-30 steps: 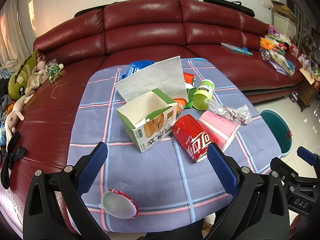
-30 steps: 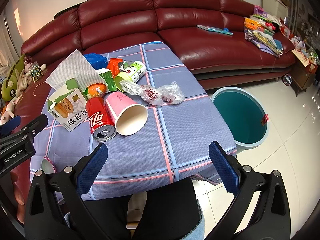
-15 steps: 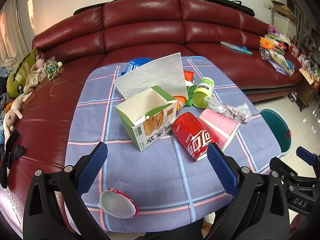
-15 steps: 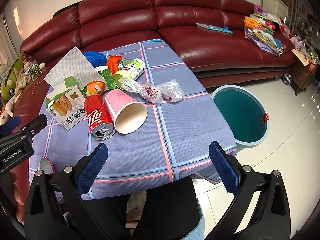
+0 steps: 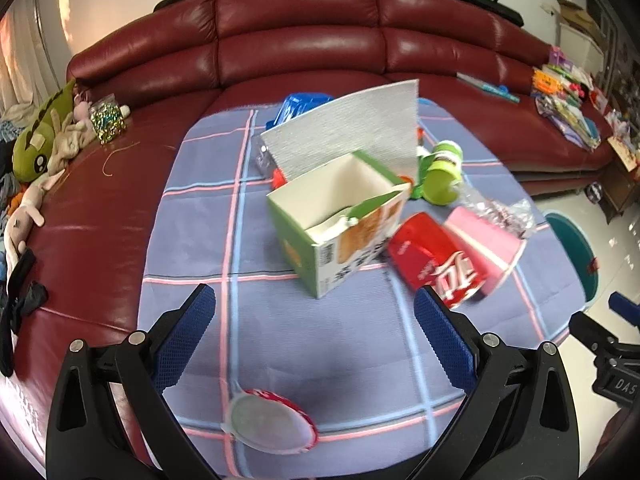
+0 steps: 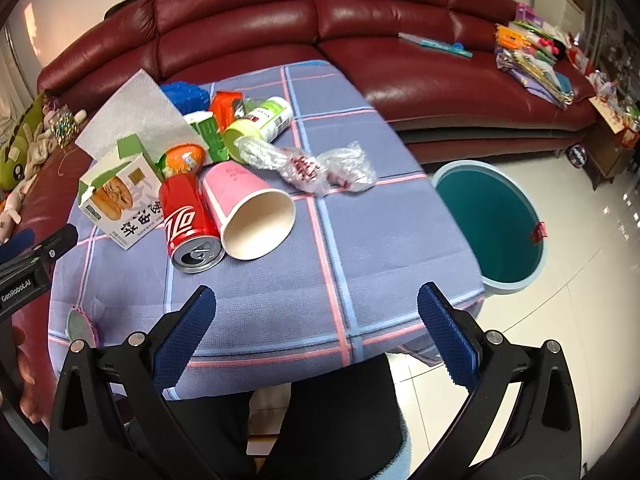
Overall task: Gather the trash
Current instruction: 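Grasp the green-white snack box with the left tool while the right tool grasps the pink paper cup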
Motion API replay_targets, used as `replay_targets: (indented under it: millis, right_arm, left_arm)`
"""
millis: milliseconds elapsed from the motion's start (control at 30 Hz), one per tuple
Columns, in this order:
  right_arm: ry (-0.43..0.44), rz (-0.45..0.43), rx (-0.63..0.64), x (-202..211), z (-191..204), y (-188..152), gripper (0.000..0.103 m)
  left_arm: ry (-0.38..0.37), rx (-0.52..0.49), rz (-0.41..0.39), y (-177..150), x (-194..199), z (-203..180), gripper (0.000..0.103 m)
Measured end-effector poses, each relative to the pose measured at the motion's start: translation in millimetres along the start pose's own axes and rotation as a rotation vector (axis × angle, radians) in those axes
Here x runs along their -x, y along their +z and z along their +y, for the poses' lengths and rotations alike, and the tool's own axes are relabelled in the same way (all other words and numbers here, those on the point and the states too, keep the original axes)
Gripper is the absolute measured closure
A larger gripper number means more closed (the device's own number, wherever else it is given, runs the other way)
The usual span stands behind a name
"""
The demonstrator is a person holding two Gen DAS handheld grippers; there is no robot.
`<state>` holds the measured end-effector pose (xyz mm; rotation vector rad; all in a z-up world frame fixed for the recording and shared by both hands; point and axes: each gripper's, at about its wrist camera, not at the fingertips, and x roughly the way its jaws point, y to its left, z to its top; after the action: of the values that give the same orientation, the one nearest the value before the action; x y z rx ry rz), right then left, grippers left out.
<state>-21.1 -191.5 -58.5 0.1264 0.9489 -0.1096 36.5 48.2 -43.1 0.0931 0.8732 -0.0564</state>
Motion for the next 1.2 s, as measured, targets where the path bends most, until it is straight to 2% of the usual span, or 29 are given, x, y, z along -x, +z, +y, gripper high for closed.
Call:
replay_targets:
  millis: [233, 300, 367, 433, 533, 667, 767, 867, 900, 933, 967, 1000, 1033, 1067, 1133, 1200]
  right_arm:
    - [0.022, 0.04, 0.031, -19, 14, 11, 0.006]
    - [0.031, 0.048, 0.025, -24, 17, 13, 0.006]
    - [0.033, 0.058, 0.025, -28, 20, 14, 0.006]
    - [0.034, 0.065, 0.031, -31, 22, 14, 0.006]
    - [0.036, 0.07, 0.037, -36, 26, 15, 0.006]
    - [0.04, 0.074, 0.033, -42, 30, 22, 0.006]
    - [0.058, 0.068, 0.031, -44, 34, 26, 0.006]
    - [0.061, 0.059, 0.057, -45, 39, 32, 0.006]
    - [0.065, 0.052, 0.062, -45, 40, 34, 0.008]
    - [0.071, 0.049, 0.064, -46, 41, 36, 0.014]
    - [0.078, 0.053, 0.065, -48, 41, 38, 0.018]
    - [0.095, 0.065, 0.066, -53, 43, 39, 0.029]
    - [0.111, 0.081, 0.067, -57, 45, 40, 0.04]
    - [0.127, 0.091, 0.065, -60, 46, 40, 0.043]
    - [0.166, 0.117, 0.058, -70, 50, 41, 0.045]
    - [0.181, 0.102, 0.053, -73, 53, 43, 0.045]
  left_arm:
    - [-0.021, -0.051, 0.008, 15, -24, 15, 0.004]
    - [-0.04, -0.056, 0.015, 19, -33, 19, 0.015]
    - [-0.047, -0.069, 0.031, 24, -39, 20, 0.037]
    - [-0.046, -0.095, 0.024, 29, -36, 20, 0.052]
    - [-0.063, -0.187, -0.027, 35, -22, 12, 0.052]
    - [-0.099, -0.334, -0.04, 43, -19, -9, 0.052]
    - [-0.113, -0.445, -0.002, 40, -36, -28, 0.052]
    - [-0.1, -0.471, 0.059, 32, -56, -33, 0.052]
    - [-0.109, -0.461, 0.081, 29, -62, -31, 0.053]
    - [-0.12, -0.451, 0.09, 26, -64, -29, 0.061]
    - [-0.123, -0.437, 0.096, 24, -66, -27, 0.076]
    - [-0.126, -0.431, 0.091, 22, -64, -26, 0.078]
    - [-0.144, -0.428, 0.094, 22, -62, -26, 0.085]
    - [-0.187, -0.423, 0.11, 22, -61, -25, 0.089]
    - [-0.215, -0.427, 0.128, 19, -60, -28, 0.091]
    - [-0.192, -0.442, 0.128, 17, -61, -34, 0.09]
